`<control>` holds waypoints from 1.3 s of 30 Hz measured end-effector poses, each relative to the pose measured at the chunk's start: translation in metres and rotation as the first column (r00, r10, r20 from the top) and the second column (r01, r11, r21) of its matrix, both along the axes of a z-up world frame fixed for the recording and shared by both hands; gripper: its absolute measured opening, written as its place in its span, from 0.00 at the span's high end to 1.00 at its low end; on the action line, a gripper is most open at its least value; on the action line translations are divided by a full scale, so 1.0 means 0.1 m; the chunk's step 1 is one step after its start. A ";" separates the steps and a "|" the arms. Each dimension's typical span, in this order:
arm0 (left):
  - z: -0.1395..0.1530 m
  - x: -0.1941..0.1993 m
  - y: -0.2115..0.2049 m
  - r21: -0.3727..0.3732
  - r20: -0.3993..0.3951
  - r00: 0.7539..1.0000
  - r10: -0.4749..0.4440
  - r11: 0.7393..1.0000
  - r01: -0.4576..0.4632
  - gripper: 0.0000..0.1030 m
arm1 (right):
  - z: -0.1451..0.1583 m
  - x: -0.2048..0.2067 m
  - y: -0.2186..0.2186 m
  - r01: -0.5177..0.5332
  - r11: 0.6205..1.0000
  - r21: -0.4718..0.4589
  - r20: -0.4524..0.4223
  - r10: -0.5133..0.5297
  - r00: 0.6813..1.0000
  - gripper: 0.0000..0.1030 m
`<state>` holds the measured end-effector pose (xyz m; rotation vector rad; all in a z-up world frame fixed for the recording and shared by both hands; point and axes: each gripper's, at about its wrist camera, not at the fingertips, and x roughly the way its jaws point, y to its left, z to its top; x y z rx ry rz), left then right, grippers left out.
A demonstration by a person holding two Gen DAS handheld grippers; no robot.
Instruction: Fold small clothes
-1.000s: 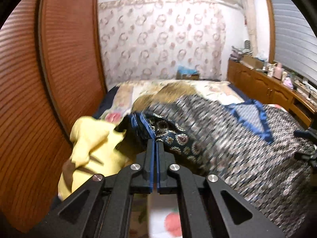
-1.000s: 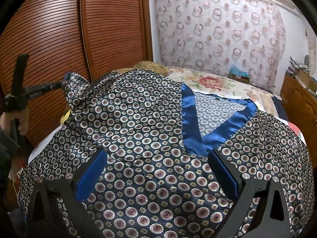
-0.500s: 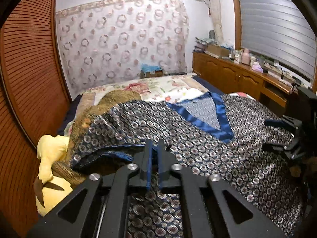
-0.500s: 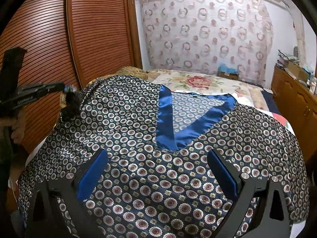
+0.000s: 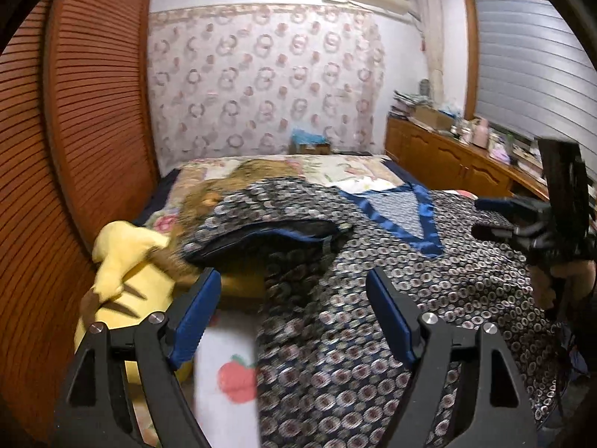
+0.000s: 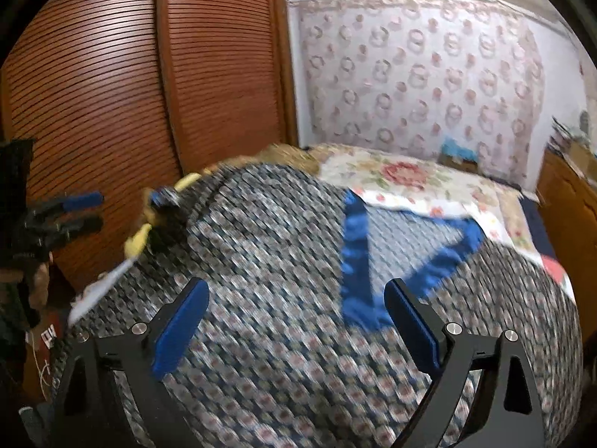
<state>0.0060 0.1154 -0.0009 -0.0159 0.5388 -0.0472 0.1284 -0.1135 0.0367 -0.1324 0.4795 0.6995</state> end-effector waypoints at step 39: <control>-0.38 -0.27 0.41 -0.019 -0.020 0.992 0.123 0.992 -0.123 0.22 | 0.02 0.93 2.22 -0.226 0.958 -0.177 -0.055 0.220 0.974 0.93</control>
